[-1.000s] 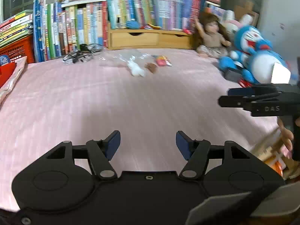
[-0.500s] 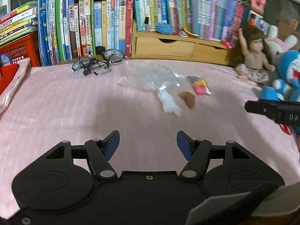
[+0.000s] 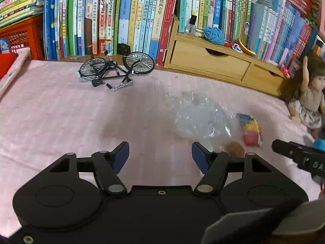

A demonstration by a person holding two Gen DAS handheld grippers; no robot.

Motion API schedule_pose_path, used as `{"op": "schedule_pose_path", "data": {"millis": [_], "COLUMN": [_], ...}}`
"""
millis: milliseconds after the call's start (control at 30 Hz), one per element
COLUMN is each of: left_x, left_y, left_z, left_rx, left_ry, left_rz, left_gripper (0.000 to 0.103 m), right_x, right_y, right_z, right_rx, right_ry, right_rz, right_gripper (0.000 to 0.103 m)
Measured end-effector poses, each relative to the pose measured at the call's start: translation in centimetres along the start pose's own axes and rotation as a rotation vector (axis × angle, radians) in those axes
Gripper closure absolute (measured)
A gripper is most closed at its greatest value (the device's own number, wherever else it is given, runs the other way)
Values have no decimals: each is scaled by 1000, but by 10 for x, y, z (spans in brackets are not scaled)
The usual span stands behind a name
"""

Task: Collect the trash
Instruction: 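Raise both tools back over the bed toward the plastic wrap and snack packet, then grasp the clear plastic wrap with the left tool while the right tool grasps the macaron packet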

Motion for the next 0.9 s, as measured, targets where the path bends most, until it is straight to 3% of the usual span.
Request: {"op": "schedule_pose_path", "data": {"millis": [133, 367, 667, 800, 867, 900], "left_x": [-2, -6, -21, -24, -25, -25], "left_y": [-13, -39, -67, -71, -70, -70], "left_z": [11, 21, 16, 15, 15, 14], "left_rx": [-20, -42, -29, -38, -37, -35], "left_ry": [66, 171, 181, 197, 211, 218], "left_rz": [-13, -54, -49, -73, -102, -111], "left_gripper": [23, 20, 19, 28, 41, 51], "right_x": [-5, -13, -9, -5, -3, -3], "right_y": [-17, -45, -66, -70, -70, -69], "right_z": [6, 3, -1, -3, -3, -3], "right_rx": [-5, 5, 29, 30, 26, 25], "right_ry": [-33, -56, -25, -8, -10, -12], "right_rz": [-20, -45, -20, -5, 8, 19], "right_gripper": [28, 24, 24, 24, 27, 34]}}
Point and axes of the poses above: each gripper's, at about its wrist camera, not at the fingertips, and y roughly against the way its jaws point, x to its left, z to its top, the point moved 4 cm from there along -y, roughly the way its jaws point, and after that the axes turned 3 degrees about -x, right-handed, at the moved point
